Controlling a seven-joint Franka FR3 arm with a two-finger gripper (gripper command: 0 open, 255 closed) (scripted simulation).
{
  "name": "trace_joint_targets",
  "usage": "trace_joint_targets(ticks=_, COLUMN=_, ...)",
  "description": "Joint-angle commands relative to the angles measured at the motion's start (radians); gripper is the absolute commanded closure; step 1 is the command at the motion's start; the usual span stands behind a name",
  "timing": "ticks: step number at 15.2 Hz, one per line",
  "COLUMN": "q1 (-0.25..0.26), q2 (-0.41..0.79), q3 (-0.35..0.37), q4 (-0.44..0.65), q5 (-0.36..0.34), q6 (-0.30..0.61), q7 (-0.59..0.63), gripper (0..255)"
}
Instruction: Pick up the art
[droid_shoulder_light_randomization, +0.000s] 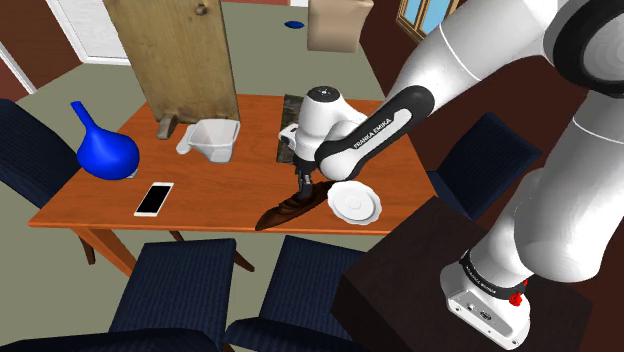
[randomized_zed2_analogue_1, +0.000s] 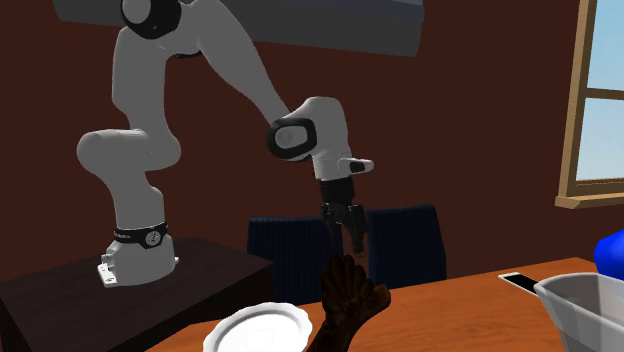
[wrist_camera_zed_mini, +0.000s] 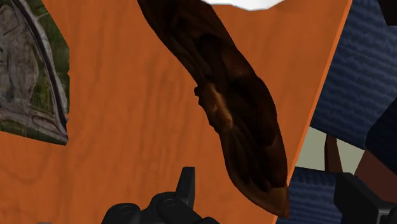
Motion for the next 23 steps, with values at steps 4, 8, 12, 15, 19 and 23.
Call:
trace_joint_targets(ticks=4, q1=0.012, q2=0.077, q3=-0.007, q4=0.018, q5=-0.038, q6=0.061, q7=0.007, gripper=0)
trace_joint_targets(ticks=8, q1=0.022, q2=0.135, q3=-0.022, q4=0.021, q5=-0.063, q6=0.116, q7=0.029, gripper=0)
trace_joint_targets(ticks=12, q1=0.023, q2=0.135, q3=-0.023, q4=0.021, q5=-0.062, q6=0.115, q7=0.029, gripper=255)
trace_joint_targets(ticks=15, q1=0.023, q2=0.135, q3=-0.023, q4=0.021, q5=-0.063, q6=0.116, q7=0.029, gripper=255)
trace_joint_targets(ticks=19, q1=0.022, q2=0.135, q3=-0.023, q4=0.02, q5=-0.063, q6=0.116, q7=0.029, gripper=255)
trace_joint_targets(ticks=23, q1=0.015, q2=0.097, q3=-0.012, q4=0.019, q5=-0.047, q6=0.08, q7=0.015, gripper=255)
